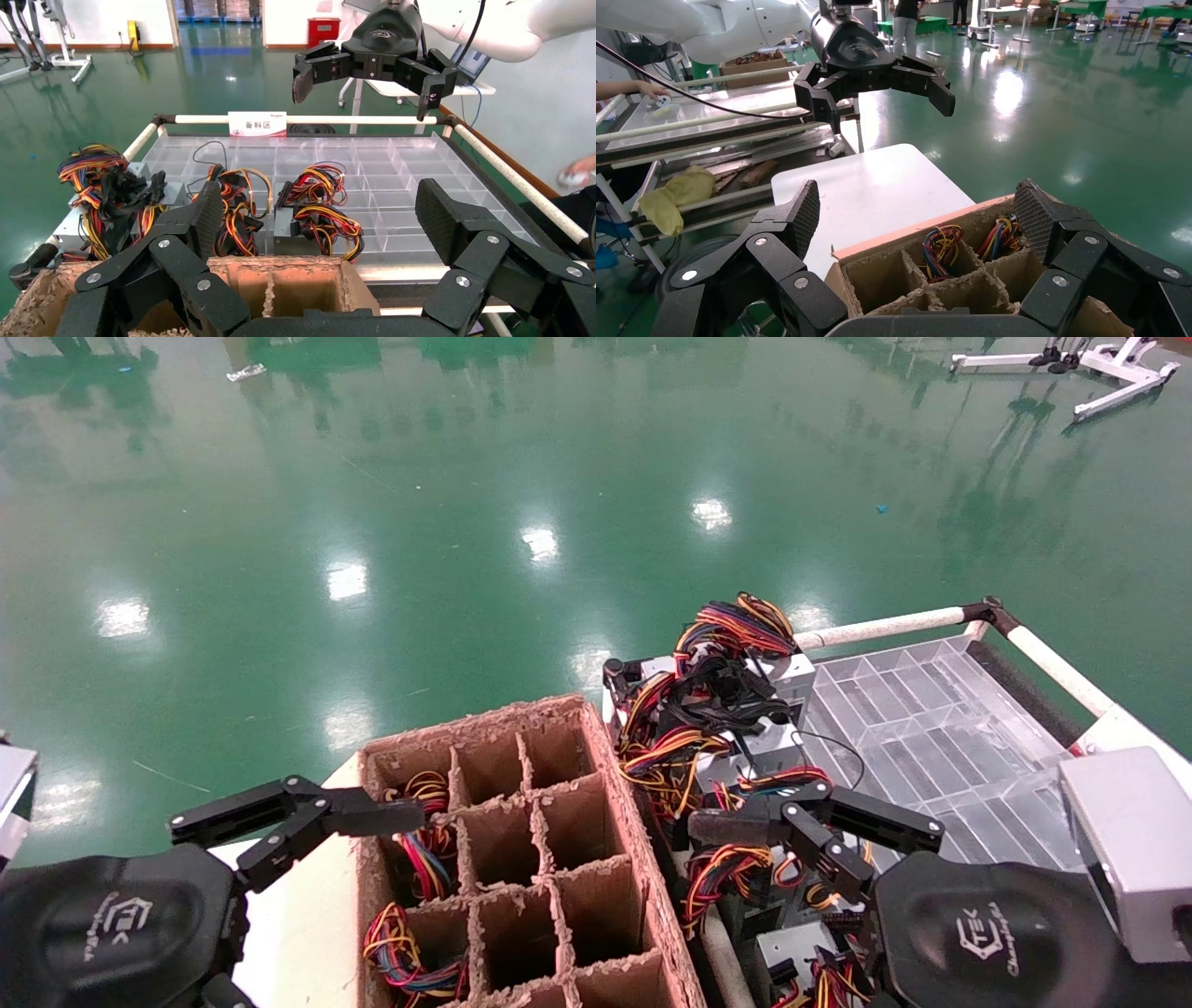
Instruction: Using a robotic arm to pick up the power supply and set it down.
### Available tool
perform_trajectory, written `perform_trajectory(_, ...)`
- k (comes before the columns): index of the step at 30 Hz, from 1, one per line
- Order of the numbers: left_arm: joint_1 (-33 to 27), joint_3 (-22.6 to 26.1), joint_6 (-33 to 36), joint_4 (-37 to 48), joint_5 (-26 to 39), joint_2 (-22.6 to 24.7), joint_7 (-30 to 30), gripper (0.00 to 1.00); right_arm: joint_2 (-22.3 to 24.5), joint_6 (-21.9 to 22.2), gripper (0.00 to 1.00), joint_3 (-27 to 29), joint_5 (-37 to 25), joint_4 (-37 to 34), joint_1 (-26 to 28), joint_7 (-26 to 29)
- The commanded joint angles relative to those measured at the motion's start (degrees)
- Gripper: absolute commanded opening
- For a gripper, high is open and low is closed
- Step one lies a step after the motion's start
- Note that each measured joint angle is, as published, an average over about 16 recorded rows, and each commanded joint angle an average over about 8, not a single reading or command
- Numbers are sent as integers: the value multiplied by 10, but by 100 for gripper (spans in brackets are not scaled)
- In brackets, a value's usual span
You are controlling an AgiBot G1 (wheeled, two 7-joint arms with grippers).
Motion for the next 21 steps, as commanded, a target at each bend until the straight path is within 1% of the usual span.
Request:
perform_trajectory(1,0,0,0,0,0,0,0,0,0,0,100,0,0,0,0,0)
perform_trajectory(21,0,0,0,0,0,0,0,0,-1,0,100,0,0,0,0,0)
